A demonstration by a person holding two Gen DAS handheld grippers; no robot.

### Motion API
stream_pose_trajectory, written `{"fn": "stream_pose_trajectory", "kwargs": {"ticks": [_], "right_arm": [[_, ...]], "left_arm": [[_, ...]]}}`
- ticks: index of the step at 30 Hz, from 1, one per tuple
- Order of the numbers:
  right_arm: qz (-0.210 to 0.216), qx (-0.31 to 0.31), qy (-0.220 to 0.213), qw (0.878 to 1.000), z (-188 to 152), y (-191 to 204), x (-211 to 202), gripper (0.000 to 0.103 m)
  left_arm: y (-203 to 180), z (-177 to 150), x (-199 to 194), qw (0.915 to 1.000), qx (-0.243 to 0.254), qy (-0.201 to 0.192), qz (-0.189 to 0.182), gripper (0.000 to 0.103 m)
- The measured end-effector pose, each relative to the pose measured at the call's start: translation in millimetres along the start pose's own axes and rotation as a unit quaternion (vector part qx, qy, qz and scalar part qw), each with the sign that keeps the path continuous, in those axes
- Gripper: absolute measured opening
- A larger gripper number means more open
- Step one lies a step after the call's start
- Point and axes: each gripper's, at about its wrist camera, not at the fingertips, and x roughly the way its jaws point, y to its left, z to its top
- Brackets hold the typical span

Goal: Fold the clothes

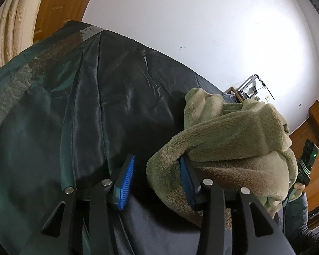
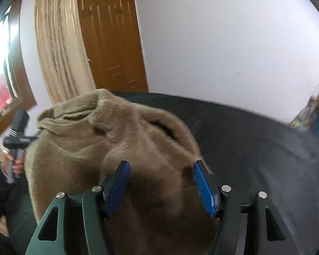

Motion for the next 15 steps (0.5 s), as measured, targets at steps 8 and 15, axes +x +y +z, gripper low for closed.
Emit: {"fn": "stream_pose_trajectory", "kwargs": {"ticks": [8,15], "right_arm": [[0.032,-0.011,0.043,0.999,-11,-16,20,0.076],[0.085,0.037,0.049,0.995,-19,-31,20,0.051]], "left_arm": [[-1,-1,-2,1.0000,0.004,-0.002,0.003,0.048],[-4,-1,0,1.0000,0.007,-0.003,0.004,0.049]]}}
